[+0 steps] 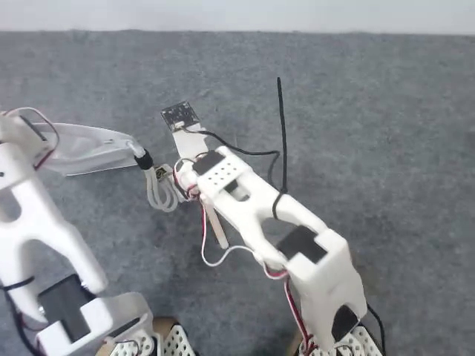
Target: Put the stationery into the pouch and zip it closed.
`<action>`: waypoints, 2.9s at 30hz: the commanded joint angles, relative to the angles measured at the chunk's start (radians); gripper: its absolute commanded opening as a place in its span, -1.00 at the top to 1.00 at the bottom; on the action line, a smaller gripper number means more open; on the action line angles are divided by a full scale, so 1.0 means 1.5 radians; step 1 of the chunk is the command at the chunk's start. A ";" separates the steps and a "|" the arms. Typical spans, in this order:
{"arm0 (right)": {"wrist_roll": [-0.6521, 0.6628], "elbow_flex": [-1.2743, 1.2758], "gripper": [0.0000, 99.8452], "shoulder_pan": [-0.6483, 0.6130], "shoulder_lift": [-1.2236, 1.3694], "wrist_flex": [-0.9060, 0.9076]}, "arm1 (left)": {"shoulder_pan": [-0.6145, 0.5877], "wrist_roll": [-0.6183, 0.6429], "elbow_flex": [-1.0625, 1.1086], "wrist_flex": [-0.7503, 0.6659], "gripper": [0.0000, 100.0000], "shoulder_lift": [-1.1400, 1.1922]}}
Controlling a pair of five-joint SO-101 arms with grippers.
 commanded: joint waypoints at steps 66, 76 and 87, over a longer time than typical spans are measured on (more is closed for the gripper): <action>0.015 -0.215 0.99 0.164 -0.397 0.553 | 0.227 0.056 -0.084 0.034 0.97 -0.009; -0.043 -0.029 0.99 0.160 -0.559 0.439 | 0.297 0.054 -0.106 0.058 0.97 -0.008; -0.043 0.263 0.99 0.088 -0.834 0.198 | 0.293 0.051 -0.059 0.042 0.97 -0.008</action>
